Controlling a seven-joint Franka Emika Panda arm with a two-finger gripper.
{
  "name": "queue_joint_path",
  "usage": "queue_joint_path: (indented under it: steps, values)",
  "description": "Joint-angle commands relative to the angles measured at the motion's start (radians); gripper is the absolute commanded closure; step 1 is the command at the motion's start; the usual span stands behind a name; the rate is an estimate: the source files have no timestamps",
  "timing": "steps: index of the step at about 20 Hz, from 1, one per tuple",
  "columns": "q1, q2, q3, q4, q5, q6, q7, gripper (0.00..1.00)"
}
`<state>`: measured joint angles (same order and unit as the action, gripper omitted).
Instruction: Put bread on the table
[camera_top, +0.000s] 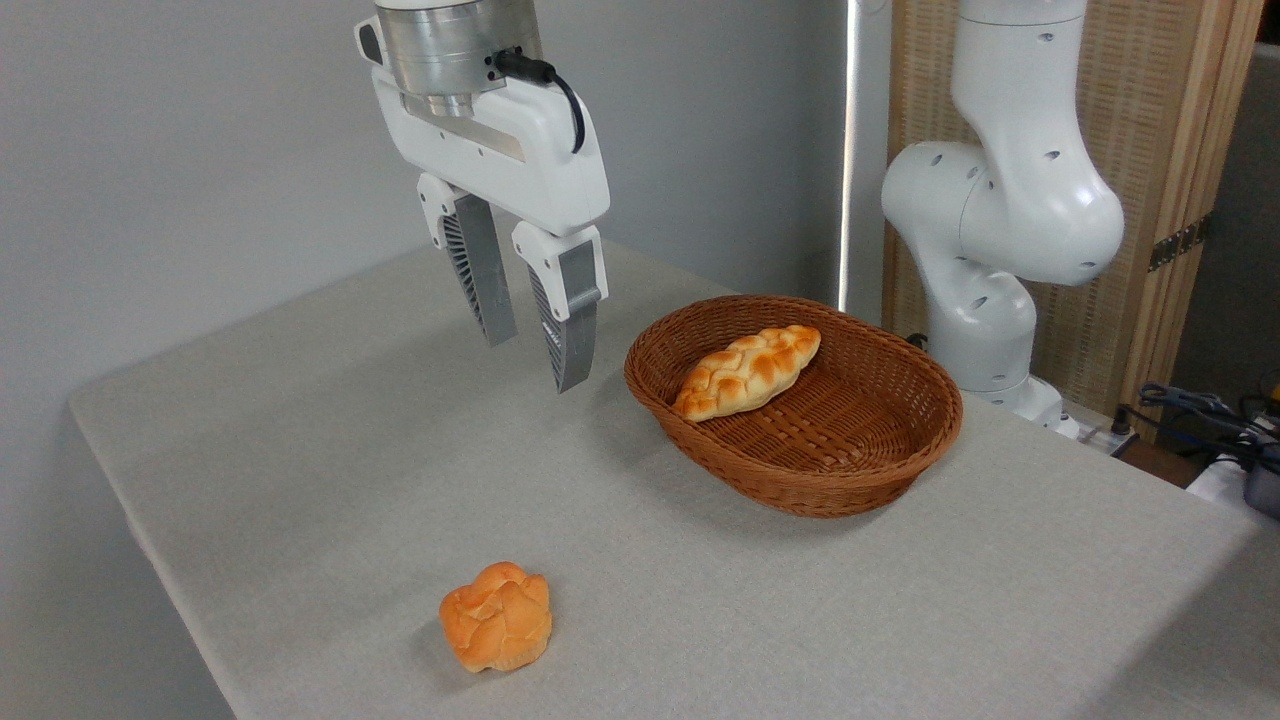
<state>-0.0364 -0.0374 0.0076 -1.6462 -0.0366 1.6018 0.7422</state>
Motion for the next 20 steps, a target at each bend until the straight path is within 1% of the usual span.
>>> queue_joint_path:
  steps: [1, 6, 10, 15, 17, 19, 20]
  values:
    - [-0.002, -0.018, 0.005, -0.02, 0.001, 0.013, -0.009, 0.0]
    - [0.0, -0.018, 0.006, -0.02, 0.001, 0.013, -0.006, 0.0]
    - [0.016, -0.025, 0.006, -0.021, 0.001, 0.013, -0.003, 0.0]
    - [0.016, -0.033, 0.005, -0.027, 0.001, 0.007, -0.003, 0.0]
    - [0.016, -0.047, -0.003, -0.049, 0.0, 0.007, -0.006, 0.0]
    - [0.016, -0.084, -0.003, -0.099, 0.0, 0.007, -0.004, 0.0]
    - [0.015, -0.099, -0.005, -0.125, -0.009, 0.007, -0.004, 0.0]
